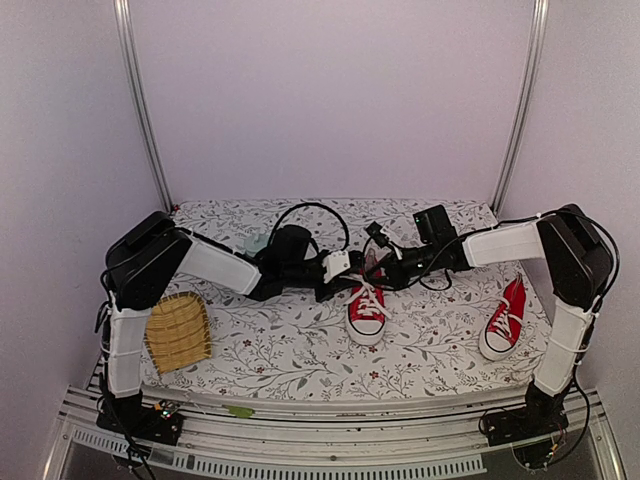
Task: Tie the shoes
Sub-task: Cross the half-tied shoelace with the shoelace loop.
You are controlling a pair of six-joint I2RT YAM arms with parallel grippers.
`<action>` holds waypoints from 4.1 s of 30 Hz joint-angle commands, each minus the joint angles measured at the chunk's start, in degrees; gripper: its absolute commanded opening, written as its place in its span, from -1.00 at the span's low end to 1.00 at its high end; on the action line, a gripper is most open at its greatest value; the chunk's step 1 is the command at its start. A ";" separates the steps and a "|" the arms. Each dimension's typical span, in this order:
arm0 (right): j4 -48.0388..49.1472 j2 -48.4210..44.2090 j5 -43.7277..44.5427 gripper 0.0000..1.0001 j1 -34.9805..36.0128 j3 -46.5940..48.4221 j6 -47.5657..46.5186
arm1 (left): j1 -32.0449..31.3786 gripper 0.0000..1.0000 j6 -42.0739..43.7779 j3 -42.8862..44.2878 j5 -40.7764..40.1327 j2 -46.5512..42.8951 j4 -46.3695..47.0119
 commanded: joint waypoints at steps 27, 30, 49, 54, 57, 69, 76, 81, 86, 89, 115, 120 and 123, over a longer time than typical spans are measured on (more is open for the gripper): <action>-7.16 -4.29 3.24 -0.53 -0.40 1.67 -2.74 | 2.71 0.34 3.89 -5.02 2.63 -12.07 -12.09; -9.83 -6.07 4.33 -0.40 -0.04 1.09 -2.90 | 2.39 0.02 1.49 -8.22 3.21 -16.96 -15.61; -7.85 -6.70 6.55 -0.30 2.13 -2.37 -1.41 | -2.86 -0.44 6.95 -4.23 -7.81 -4.81 -25.00; -7.89 -6.80 6.91 -0.30 2.07 -2.50 -1.65 | -1.91 -0.34 6.19 -2.30 -11.61 -2.55 -22.02; -7.86 -6.74 6.93 -0.30 2.13 -2.55 -1.84 | -1.69 -0.28 6.38 -1.48 -11.00 -1.75 -20.39; -7.45 -5.97 5.87 -0.29 2.08 -2.90 -1.66 | -1.77 -0.85 6.16 -0.24 -8.08 -0.74 -17.97; -4.03 -2.42 6.24 -0.38 2.19 0.65 0.71 | -1.72 -1.00 4.19 -2.68 -9.85 -2.45 -16.76; -2.98 0.21 5.00 -0.37 2.15 2.65 1.22 | -1.46 -1.00 2.75 -4.80 -9.98 -4.44 -18.01; -2.77 2.16 4.11 -0.35 2.15 4.71 1.10 | -1.46 -1.00 2.12 -6.33 -8.82 -5.42 -19.32; -2.82 3.03 2.69 -0.31 2.29 5.34 0.45 | -1.47 -1.00 1.52 -6.32 -9.00 -5.53 -19.70; -10.66 9.02 0.87 -0.57 2.78 12.46 -3.89 | -0.78 -1.00 0.67 -6.44 -8.84 -5.80 -19.20; -10.74 7.47 1.49 -0.95 2.77 12.29 -4.09 | -0.76 -1.00 0.93 -6.77 -8.74 -5.82 -19.69; -11.04 6.48 2.24 -0.98 2.72 12.27 -4.52 | -0.73 -1.00 0.92 -7.35 -8.61 -6.10 -19.73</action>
